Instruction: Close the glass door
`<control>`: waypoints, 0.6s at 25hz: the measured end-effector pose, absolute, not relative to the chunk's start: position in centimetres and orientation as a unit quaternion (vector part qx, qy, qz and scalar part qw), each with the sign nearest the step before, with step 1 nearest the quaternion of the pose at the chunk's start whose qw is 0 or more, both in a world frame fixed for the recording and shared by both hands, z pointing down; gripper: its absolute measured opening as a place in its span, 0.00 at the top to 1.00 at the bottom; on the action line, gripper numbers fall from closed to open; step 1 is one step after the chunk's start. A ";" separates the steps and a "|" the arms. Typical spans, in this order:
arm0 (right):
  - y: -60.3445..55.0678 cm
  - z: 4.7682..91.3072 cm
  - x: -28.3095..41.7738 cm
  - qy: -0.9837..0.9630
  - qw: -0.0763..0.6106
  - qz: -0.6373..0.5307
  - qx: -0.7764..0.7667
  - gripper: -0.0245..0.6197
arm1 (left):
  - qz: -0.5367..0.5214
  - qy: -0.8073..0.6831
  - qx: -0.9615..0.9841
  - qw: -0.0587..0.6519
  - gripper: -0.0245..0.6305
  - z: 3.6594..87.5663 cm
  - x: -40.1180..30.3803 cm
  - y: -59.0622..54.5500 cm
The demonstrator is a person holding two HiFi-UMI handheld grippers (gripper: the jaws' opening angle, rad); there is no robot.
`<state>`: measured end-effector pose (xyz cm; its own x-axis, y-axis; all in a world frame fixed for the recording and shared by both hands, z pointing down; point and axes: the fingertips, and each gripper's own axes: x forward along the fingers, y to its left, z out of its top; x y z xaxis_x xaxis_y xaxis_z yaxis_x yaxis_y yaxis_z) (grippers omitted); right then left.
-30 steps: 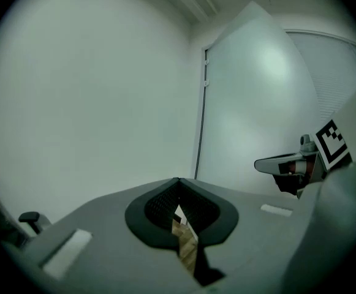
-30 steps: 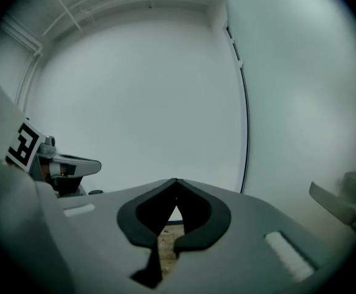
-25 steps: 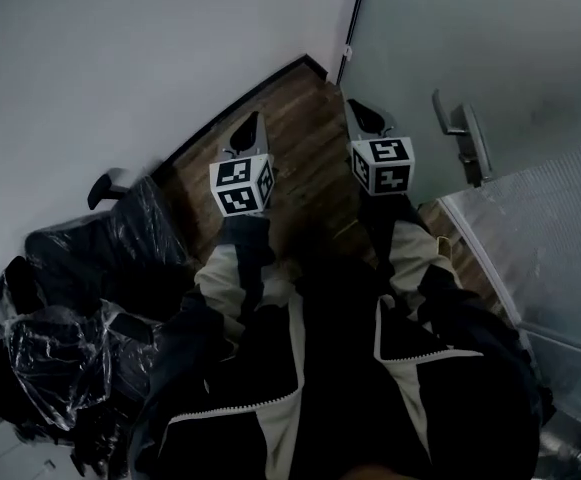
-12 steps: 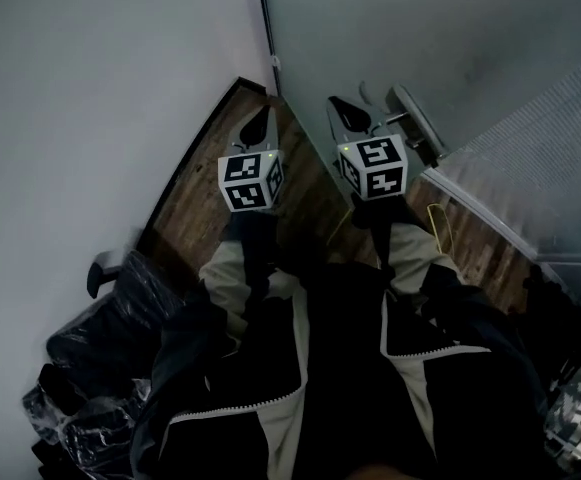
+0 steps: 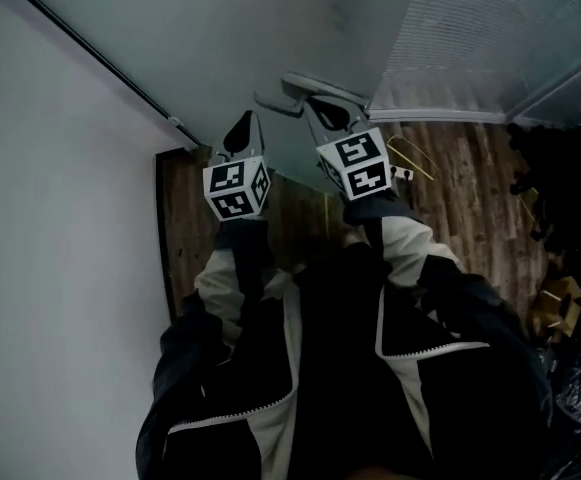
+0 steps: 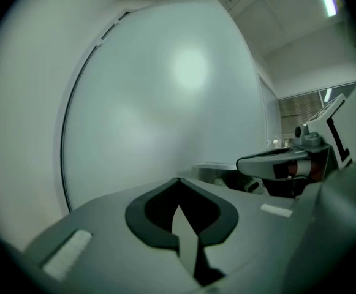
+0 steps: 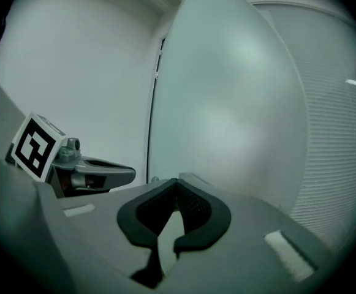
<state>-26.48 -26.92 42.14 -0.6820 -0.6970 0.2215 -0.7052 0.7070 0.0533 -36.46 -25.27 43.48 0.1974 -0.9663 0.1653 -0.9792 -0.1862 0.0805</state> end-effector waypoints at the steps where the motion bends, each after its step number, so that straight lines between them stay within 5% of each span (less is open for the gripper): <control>1: -27.2 42.2 -25.7 -0.912 0.114 0.019 0.394 0.95 | 0.041 -0.621 0.778 0.084 0.96 43.6 -35.7 -25.7; 9: -27.5 43.3 -23.4 -0.892 0.181 -0.034 0.414 0.95 | 0.045 -0.589 0.803 0.082 0.96 43.6 -33.8 -26.6; 15: -26.8 44.4 -25.9 -0.838 0.349 -0.266 0.324 0.75 | 0.047 -0.586 0.804 0.083 0.96 43.0 -33.8 -26.3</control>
<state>-25.88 -26.76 44.39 -0.5455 -0.7292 0.4133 -0.3575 0.6484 0.6722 -33.81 -26.31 42.97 0.3079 -0.9356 0.1731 -0.9512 -0.2987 0.0773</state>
